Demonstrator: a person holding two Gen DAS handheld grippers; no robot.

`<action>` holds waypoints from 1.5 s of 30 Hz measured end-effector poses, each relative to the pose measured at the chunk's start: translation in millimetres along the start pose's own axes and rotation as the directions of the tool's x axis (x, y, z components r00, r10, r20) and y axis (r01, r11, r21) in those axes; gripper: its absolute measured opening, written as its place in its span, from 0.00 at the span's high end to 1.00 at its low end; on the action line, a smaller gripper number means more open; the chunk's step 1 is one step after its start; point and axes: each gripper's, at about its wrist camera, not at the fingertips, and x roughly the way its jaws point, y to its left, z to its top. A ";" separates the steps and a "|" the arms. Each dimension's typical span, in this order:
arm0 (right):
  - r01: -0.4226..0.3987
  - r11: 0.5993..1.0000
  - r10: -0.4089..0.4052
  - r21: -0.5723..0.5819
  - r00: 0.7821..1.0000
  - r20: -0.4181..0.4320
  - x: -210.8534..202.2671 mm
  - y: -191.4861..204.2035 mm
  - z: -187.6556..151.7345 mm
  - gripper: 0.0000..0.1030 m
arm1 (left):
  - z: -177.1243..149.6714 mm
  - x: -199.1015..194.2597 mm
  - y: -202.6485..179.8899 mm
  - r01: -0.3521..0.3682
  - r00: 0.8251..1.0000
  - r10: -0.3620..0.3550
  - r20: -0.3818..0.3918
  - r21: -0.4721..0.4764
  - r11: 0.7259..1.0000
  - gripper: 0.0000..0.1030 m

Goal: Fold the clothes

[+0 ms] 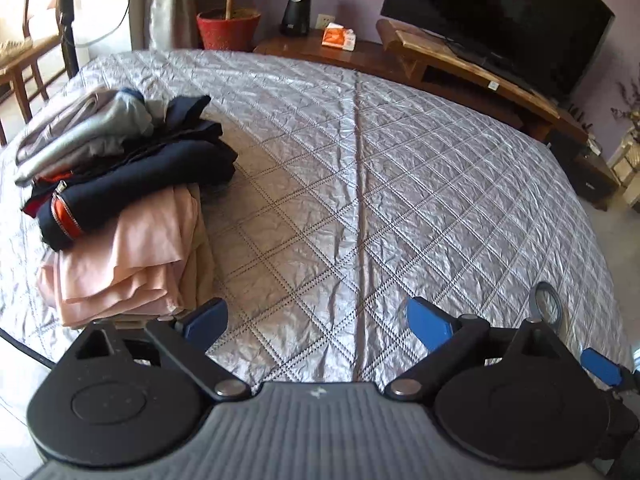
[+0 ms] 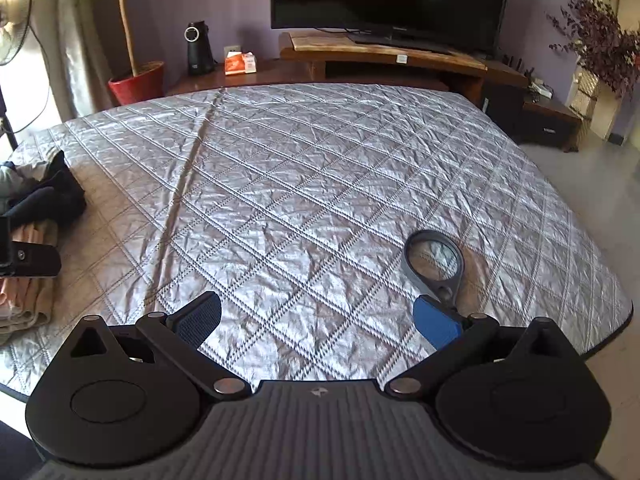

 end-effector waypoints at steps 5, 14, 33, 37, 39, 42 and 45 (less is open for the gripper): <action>-0.010 1.000 0.010 0.003 0.999 0.032 -4.0 0.5 -6.8 0.00 | -9.7 -12.6 -1.1 -0.003 0.999 0.001 0.046 0.031 1.000 0.06; 0.010 1.000 -0.008 0.030 0.998 -0.066 1.6 -3.0 -6.9 0.00 | -10.1 -18.8 -11.2 -0.055 0.998 0.056 -0.015 0.050 0.997 0.06; -0.009 1.000 0.011 0.019 0.991 -0.130 15.8 0.8 -5.1 0.00 | -16.2 3.2 -18.3 -0.073 0.995 0.078 -0.069 0.073 0.995 0.06; -0.010 1.000 0.012 0.012 0.991 -0.133 16.3 3.3 -4.7 0.00 | -16.9 5.2 -17.2 -0.075 0.994 0.081 -0.078 0.074 0.994 0.06; -0.011 1.000 0.012 0.008 0.991 -0.135 16.6 4.5 -4.5 0.00 | -17.6 4.2 -16.8 -0.074 0.994 0.080 -0.080 0.072 0.995 0.06; -0.012 1.000 0.013 0.004 0.990 -0.138 16.8 5.9 -4.3 0.00 | -18.5 1.8 -16.2 -0.073 0.993 0.079 -0.083 0.070 0.995 0.06; -0.014 1.000 0.015 0.008 0.990 -0.144 16.7 6.2 -4.1 0.00 | -19.1 -3.2 -15.2 -0.073 0.994 0.079 -0.081 0.075 0.995 0.06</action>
